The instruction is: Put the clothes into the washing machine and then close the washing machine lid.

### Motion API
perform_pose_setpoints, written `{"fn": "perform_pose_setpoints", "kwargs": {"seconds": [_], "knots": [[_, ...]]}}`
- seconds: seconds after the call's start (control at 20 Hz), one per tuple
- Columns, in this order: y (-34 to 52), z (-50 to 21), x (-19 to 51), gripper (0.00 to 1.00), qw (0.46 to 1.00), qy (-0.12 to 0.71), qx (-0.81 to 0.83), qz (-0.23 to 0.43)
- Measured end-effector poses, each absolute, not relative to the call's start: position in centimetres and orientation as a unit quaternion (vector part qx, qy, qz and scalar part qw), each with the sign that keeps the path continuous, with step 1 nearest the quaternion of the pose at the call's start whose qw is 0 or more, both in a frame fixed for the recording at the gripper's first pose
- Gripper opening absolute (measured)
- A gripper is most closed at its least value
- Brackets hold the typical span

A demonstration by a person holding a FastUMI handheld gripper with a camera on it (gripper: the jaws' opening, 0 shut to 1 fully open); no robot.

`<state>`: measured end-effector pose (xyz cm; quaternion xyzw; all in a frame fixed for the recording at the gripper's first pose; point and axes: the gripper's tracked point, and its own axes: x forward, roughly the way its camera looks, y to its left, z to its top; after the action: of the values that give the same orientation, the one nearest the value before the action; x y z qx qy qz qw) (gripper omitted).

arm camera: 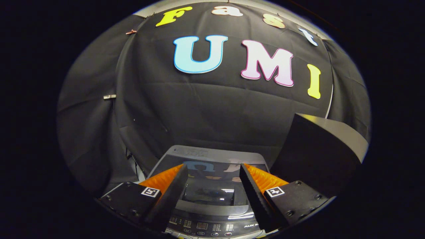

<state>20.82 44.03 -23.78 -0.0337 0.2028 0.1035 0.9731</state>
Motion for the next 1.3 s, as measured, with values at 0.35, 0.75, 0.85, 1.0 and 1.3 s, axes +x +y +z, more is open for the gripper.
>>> {"fn": "perform_pose_setpoints", "kwargs": {"seconds": [0.35, 0.75, 0.85, 1.0, 1.3], "knots": [[39.2, -14.5, 17.2, 0.99, 0.986, 0.135, -0.007, 0.098], [33.8, -7.8, 12.5, 0.99, 0.993, 0.071, -0.027, 0.086], [33.1, -7.5, 11.2, 0.99, 0.993, 0.067, -0.021, 0.095], [30.6, -7.8, 9.4, 0.99, 0.993, 0.061, -0.032, 0.095], [27.9, -7.6, 5.3, 0.99, 0.99, 0.042, 0.019, 0.13]]}}
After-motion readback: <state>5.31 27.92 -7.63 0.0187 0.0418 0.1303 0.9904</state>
